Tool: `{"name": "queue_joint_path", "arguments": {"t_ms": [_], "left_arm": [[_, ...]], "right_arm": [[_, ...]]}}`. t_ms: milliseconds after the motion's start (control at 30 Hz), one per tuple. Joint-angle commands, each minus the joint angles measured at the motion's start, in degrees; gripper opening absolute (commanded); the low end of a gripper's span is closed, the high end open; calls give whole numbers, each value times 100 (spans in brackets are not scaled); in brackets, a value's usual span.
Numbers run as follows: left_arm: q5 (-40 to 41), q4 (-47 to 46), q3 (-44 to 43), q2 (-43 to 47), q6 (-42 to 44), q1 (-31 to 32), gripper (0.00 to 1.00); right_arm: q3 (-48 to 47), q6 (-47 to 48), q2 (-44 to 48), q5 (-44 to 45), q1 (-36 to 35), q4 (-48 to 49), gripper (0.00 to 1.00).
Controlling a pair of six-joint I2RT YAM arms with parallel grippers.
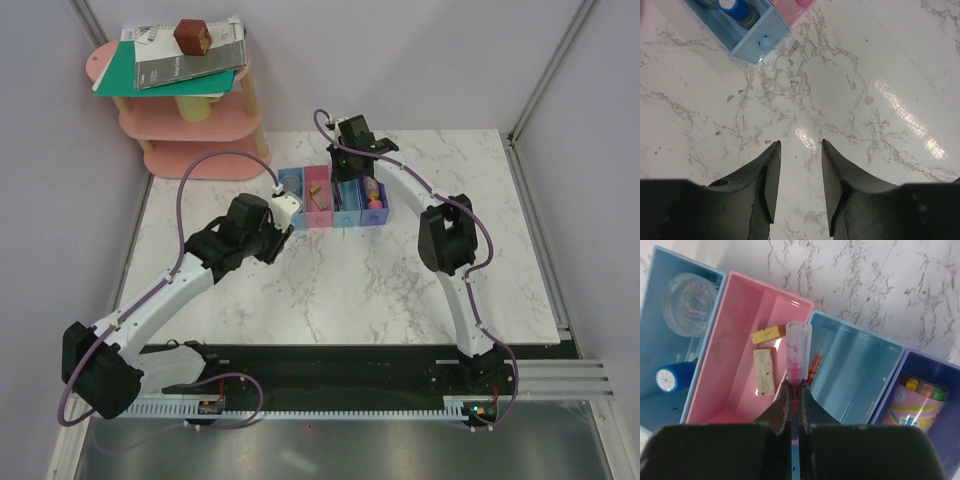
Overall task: Sort the stationery into containers
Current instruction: Place the pen in the storage box.
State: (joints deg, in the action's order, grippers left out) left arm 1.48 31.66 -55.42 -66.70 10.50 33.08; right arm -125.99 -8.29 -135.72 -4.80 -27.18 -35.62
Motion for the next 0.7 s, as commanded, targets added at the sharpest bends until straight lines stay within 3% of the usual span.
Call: {"name": "queue_joint_path", "arguments": {"t_ms": [0,200,233,300,433,600,667], "left_arm": [[90,-81,-259,78,207,-21,45],[116,-55,-364,87,233,-21,46],[125,-55,-391,95,242,-21,46],[169,-63,-417,87,207,-30,47],[178,-63,-540,104,128,-30,55],[195,-81,-654,218,154,-74,69],[204,-81,-698,280,215,-91,77]], "right_arm": [[171,117,37,58,64,187,0],[453,179,151,277,72,239,0],[462,188,160,304,72,239,5],[453,214,186,295,81,248,18],[400,319,422,278,72,248,56],[400,565,915,199,90,196,78],[426,671,1275,190,90,134,98]]}}
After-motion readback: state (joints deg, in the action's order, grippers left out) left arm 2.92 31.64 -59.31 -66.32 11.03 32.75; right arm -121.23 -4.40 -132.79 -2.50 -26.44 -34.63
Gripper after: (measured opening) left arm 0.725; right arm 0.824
